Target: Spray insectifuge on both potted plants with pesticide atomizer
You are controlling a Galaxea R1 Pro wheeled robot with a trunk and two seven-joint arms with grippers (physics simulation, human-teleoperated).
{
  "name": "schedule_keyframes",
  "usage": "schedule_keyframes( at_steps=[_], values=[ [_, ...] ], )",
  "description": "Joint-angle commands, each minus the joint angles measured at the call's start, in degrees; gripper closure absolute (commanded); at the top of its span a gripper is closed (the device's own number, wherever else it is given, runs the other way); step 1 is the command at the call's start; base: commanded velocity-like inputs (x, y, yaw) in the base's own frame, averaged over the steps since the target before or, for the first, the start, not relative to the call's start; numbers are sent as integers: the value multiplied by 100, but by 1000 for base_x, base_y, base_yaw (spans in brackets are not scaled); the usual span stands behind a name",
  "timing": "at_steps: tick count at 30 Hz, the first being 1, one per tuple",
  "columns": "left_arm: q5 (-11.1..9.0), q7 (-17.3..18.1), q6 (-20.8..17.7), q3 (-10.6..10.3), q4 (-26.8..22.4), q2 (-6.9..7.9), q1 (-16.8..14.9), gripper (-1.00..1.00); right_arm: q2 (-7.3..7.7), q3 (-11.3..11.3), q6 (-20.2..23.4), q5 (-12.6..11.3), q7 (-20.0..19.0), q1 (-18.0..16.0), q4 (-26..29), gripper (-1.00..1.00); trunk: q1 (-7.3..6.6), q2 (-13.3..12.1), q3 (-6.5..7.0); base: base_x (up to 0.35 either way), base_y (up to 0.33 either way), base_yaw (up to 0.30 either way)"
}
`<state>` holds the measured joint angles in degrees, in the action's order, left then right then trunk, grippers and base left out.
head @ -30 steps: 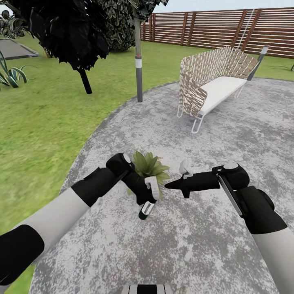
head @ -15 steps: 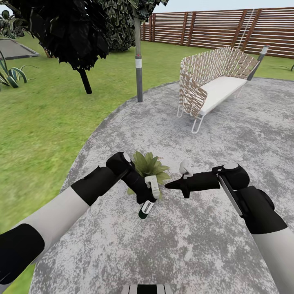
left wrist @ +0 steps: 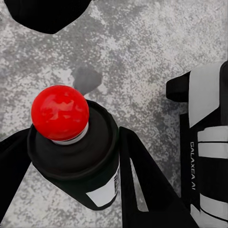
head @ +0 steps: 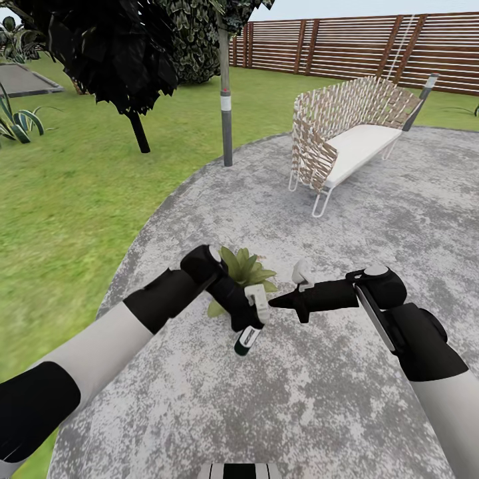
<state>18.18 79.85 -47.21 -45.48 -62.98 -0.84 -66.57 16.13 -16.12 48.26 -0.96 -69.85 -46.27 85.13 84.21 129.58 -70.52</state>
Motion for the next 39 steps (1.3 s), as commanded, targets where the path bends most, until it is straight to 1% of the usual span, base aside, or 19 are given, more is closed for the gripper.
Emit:
schedule_keyframes(
  at_steps=[1, 19, 27, 39],
  values=[
    [54, 57, -61, 4, -4, -3, -20, 100, 4, -6, 43, -10, -7, -5, 3, 100, -1, 2, -4, 0, 0, 0],
    [54, 66, -69, 6, 4, -4, -132, 100, 12, -6, 42, -10, -4, -5, 2, 100, -1, 2, -4, 0, 0, 0],
    [54, 66, -69, 4, 4, -69, -137, 100, 13, -4, 43, -10, -6, -5, 2, 100, -1, 2, -4, 0, 0, 0],
    [54, 66, -69, 10, 5, -83, -145, 100, 13, -5, 43, -10, -3, -5, 1, 100, -1, 2, -4, 0, 0, 0]
  ],
)
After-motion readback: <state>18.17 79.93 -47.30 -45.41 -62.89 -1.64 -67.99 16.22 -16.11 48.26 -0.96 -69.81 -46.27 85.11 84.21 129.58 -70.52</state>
